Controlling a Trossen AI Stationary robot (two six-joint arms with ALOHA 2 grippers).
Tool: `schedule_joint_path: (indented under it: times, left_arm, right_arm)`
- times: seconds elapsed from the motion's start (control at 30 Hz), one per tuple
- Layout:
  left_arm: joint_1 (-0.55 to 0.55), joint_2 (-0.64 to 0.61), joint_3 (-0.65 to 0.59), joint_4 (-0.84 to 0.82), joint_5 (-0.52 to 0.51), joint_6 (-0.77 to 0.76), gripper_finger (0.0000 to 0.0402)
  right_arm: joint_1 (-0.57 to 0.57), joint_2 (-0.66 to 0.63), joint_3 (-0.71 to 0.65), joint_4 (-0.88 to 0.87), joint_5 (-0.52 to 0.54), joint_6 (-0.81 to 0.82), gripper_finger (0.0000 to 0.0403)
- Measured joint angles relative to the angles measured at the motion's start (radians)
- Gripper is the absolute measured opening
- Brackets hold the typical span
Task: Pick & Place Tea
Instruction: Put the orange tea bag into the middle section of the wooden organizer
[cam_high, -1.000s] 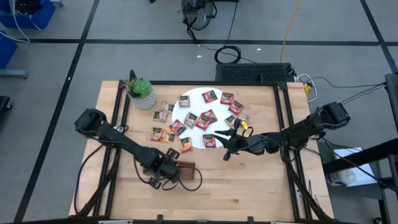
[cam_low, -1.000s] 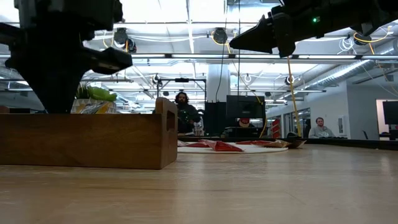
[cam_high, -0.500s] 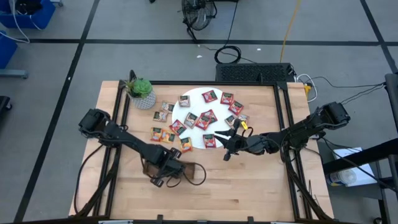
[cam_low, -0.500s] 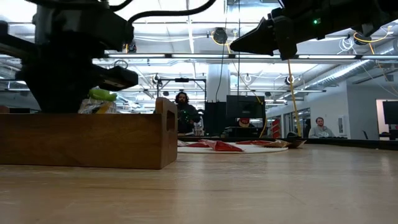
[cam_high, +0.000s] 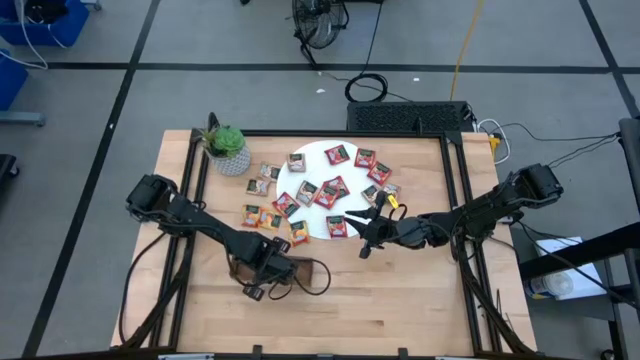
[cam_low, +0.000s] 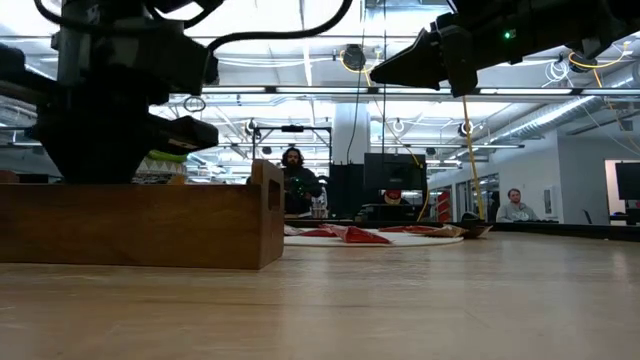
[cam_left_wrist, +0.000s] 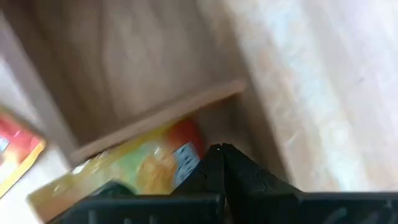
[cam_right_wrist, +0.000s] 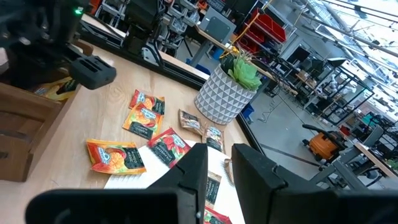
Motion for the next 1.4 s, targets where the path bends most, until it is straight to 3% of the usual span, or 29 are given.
schedule_joint_path:
  times: [0.47, 0.6, 0.97, 1.4]
  left_arm:
    - [0.020, 0.000, 0.000, 0.006, 0.002, -0.027, 0.0003]
    - [0.020, 0.000, 0.000, 0.008, 0.045, -0.027, 0.0002]
    - [0.021, 0.085, 0.006, 0.024, 0.051, -0.022, 0.0001]
    - [-0.012, 0.063, 0.003, 0.013, -0.203, -0.084, 0.0003]
  right_arm:
    - [0.000, 0.000, 0.000, 0.000, 0.000, 0.000, 0.0061]
    - [0.000, 0.000, 0.000, 0.000, 0.000, 0.000, 0.0061]
    - [0.000, 0.000, 0.000, 0.000, 0.000, 0.008, 0.0061]
    - [0.000, 0.000, 0.000, 0.001, 0.000, 0.012, 0.0061]
